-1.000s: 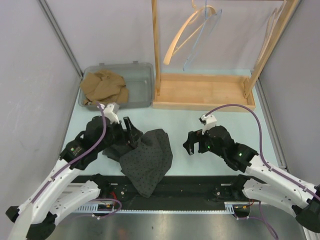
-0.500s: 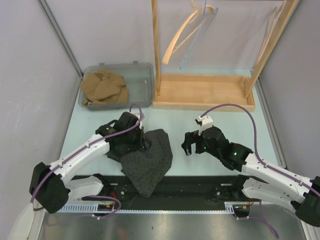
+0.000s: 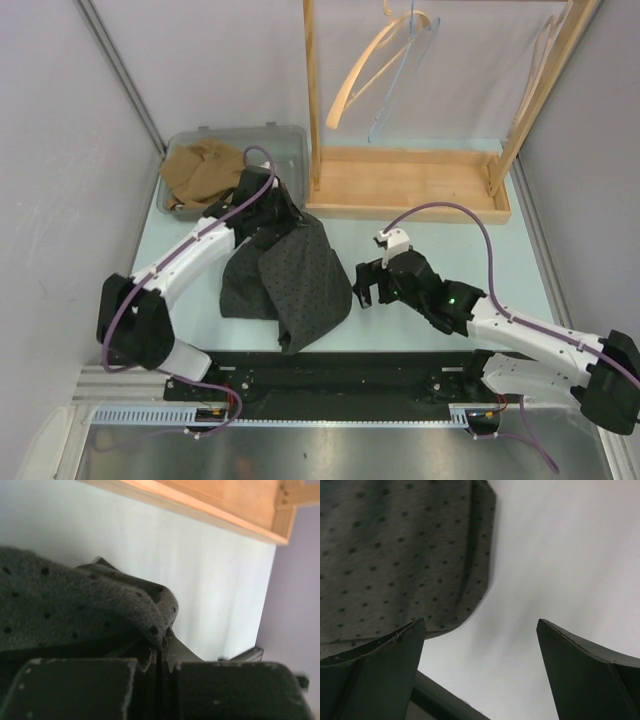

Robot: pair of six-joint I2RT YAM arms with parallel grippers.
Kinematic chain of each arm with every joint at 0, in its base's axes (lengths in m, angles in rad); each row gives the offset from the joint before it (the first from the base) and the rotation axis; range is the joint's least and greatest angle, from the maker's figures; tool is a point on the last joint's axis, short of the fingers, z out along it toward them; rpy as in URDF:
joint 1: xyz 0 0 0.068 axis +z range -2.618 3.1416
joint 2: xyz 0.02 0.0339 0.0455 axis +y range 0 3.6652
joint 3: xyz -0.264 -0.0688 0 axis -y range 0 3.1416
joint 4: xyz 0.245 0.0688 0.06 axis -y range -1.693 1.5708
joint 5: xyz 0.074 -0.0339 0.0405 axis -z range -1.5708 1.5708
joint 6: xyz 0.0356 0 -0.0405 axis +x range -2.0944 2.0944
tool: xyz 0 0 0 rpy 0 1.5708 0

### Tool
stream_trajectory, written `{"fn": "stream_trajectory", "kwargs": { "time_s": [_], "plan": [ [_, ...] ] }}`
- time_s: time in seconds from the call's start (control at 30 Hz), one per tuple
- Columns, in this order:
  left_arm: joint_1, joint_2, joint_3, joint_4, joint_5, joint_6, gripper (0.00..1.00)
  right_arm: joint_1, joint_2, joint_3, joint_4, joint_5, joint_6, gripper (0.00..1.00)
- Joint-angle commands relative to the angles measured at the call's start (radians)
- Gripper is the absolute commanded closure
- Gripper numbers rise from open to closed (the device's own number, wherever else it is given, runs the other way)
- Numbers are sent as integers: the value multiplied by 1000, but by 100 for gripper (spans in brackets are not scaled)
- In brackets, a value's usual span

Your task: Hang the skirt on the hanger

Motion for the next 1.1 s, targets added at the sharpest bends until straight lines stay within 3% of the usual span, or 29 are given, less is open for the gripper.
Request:
{"fn": "stream_trajectory", "kwargs": {
  "time_s": [0.0,0.27,0.6,0.77,0.87,0.9,0.97,1.0,1.07],
  "plan": [
    [36,127,102,76,23,-82,100,90,73,97,139,48,-60,2],
    [48,276,266,25,58,-28,100,296,352,296,196,167,-198,5],
    [66,275,264,-38,98,91,95,382,656,539,77,208,-100,20],
    [79,252,228,-33,106,107,93,377,715,543,-78,303,32,37],
    [83,240,225,-47,102,131,92,368,670,478,-128,367,127,63],
    [83,235,224,-52,95,139,92,360,653,462,-157,383,150,77],
    [86,224,215,-70,84,166,92,354,586,412,-174,424,199,88],
    [86,211,207,-76,76,179,92,353,561,393,-178,440,208,99],
    [89,189,175,-86,66,218,86,333,486,362,-172,452,213,100]
  ]
}}
